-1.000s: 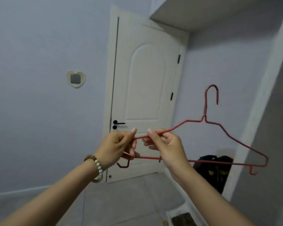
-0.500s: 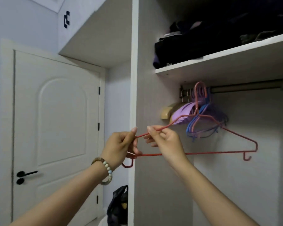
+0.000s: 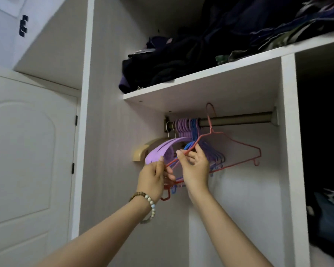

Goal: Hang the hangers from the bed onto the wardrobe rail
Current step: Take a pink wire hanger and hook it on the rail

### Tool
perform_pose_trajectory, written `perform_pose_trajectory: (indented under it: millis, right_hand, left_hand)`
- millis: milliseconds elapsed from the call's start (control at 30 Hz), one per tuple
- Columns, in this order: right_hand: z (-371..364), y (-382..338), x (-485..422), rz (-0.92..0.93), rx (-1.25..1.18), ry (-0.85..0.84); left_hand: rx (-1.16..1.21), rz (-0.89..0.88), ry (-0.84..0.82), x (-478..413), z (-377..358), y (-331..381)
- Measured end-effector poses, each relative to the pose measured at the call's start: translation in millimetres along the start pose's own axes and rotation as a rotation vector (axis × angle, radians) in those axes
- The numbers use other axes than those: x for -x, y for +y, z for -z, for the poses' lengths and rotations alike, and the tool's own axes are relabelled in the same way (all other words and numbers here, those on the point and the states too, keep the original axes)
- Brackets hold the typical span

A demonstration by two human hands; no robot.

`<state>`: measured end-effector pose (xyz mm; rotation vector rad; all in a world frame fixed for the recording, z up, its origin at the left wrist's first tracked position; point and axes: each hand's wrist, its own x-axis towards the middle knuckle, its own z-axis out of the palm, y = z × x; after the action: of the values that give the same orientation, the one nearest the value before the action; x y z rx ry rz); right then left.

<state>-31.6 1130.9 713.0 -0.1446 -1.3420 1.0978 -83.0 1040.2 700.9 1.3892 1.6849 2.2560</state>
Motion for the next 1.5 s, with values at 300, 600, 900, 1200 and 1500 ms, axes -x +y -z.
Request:
perform_pose_trajectory:
  millis: [300, 600, 900, 1200, 1500]
  right_hand:
    - [16, 24, -63, -0.074, -0.092, -0.021]
    - [4, 52, -93, -0.147, 0.008, -0.059]
    - [8, 59, -91, -0.123, 0.070, -0.052]
    - [11, 60, -96, -0.115, 0.214, -0.036]
    - [15, 63, -103, -0.142, 0.204, -0.042]
  left_hand:
    - [-0.142, -0.060, -0.121, -46, -44, -22]
    - [-0.364, -0.082, -0.144, -70, -39, -33]
    - [-0.295, 0.012, -0.226, -72, -35, -38]
    - [-0.395, 0.065, -0.301, -78, -41, -37]
    - [-0.409, 0.090, -0.318, -81, -46, -38]
